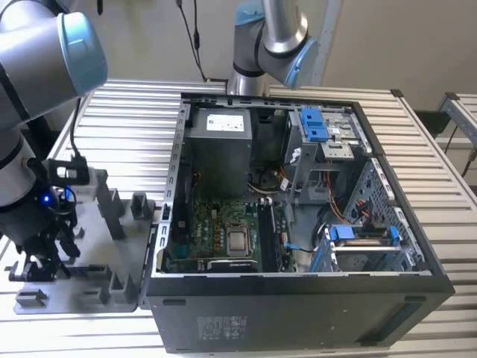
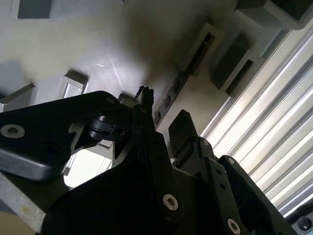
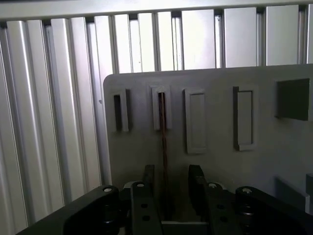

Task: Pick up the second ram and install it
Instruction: 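Pick up the second ram and move it above second insertion slot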

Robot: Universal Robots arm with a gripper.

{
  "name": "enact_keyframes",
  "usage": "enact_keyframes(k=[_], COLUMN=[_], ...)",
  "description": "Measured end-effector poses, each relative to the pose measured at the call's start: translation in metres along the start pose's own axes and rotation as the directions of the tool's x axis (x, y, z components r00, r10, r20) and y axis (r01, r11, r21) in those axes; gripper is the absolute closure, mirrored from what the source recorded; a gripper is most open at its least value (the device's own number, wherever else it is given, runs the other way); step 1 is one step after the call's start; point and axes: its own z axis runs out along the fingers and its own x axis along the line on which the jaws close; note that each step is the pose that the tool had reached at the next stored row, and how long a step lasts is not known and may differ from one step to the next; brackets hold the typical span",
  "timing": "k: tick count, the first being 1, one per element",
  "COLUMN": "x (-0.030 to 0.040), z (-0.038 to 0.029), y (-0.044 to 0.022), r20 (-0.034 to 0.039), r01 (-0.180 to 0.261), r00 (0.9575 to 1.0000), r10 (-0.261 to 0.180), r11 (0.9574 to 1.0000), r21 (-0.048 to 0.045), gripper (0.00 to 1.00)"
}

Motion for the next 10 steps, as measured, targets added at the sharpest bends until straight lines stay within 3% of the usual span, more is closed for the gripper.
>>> enact_keyframes(k=[10], x=[0.0002], z=[0.0051], y=[0.0011], r20=[-0.0001], r01=[0.000], r00=[1.0000], r10=[0.000], r11=[1.0000], r21=[0.0000], gripper=[0.58])
